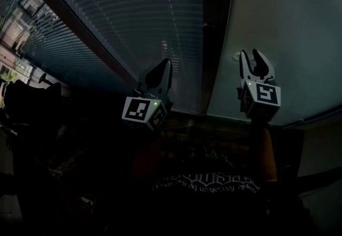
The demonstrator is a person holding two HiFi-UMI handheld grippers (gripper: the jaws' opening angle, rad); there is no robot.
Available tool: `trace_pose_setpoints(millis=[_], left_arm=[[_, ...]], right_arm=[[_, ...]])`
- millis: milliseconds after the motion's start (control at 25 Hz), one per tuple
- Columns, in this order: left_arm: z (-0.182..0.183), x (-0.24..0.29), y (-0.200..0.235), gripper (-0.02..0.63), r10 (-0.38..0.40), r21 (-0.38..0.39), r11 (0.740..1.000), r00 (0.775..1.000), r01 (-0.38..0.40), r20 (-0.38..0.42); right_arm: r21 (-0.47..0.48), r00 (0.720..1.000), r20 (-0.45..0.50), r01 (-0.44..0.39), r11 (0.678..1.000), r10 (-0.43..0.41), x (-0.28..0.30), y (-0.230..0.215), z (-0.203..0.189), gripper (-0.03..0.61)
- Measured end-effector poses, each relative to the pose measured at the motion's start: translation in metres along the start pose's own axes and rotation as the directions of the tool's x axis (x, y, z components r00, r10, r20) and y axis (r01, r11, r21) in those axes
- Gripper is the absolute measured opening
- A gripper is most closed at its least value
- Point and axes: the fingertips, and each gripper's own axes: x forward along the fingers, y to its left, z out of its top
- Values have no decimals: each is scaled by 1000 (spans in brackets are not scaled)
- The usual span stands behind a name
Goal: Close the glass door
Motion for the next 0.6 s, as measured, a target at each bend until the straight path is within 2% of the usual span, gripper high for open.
trace_pose_setpoints(millis=[600], left_arm=[[-6,4,6,2,13,5,1000,1000,-13,-8]], right_arm=[[3,1000,2,8,1000,-8,9,-5,-3,138]])
